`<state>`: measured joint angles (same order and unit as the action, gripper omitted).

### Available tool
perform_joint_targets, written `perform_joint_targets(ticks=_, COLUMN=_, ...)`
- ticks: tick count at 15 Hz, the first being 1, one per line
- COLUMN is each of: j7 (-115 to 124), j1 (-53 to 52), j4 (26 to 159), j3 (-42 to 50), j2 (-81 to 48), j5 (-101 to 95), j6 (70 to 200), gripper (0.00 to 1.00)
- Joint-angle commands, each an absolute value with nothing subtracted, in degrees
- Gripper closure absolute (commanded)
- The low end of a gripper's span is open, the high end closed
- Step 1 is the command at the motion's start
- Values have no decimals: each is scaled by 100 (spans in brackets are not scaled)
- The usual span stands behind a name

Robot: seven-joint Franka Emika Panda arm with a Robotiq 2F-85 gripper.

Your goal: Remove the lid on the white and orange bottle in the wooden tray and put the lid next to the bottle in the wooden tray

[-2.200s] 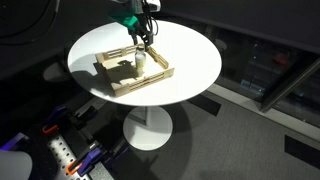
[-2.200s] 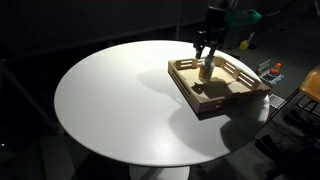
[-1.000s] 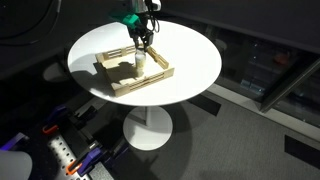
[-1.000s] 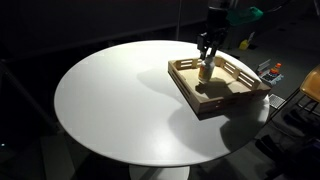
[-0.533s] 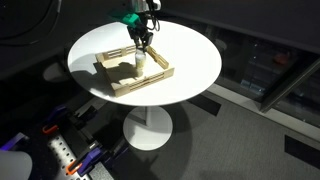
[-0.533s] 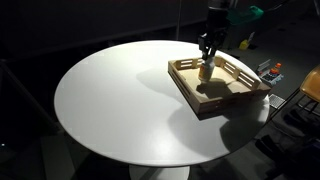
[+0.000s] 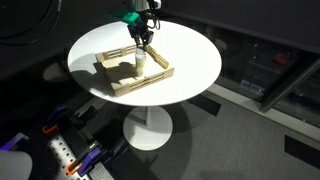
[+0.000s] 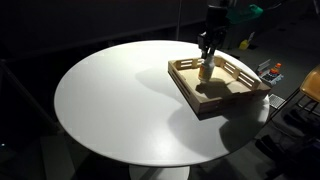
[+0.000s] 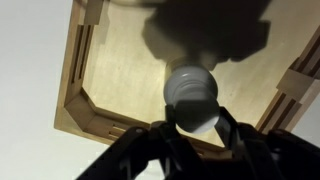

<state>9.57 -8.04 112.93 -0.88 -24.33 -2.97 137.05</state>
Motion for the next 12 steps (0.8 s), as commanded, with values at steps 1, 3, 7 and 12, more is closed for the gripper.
perform_joint_targets(ticks=1, j7=1092, j1=-852, j4=11203, j3=-45, j2=-2318, j5=-459, j6=13489, gripper=56)
perform_joint_targets(ticks=3, j7=1055, j1=-841, j4=11228, j3=-73, j2=-2239, j5=-423, j6=13470, gripper=56)
perform_joint_targets(ticks=7, j7=923, j1=-815, j4=11327, j3=-195, j2=-2013, j5=-297, j6=13335, gripper=57)
perform_joint_targets(ticks=12, j7=827, j1=-860, j4=11629, j3=-397, j2=-1577, j5=-282, j6=13166, gripper=57)
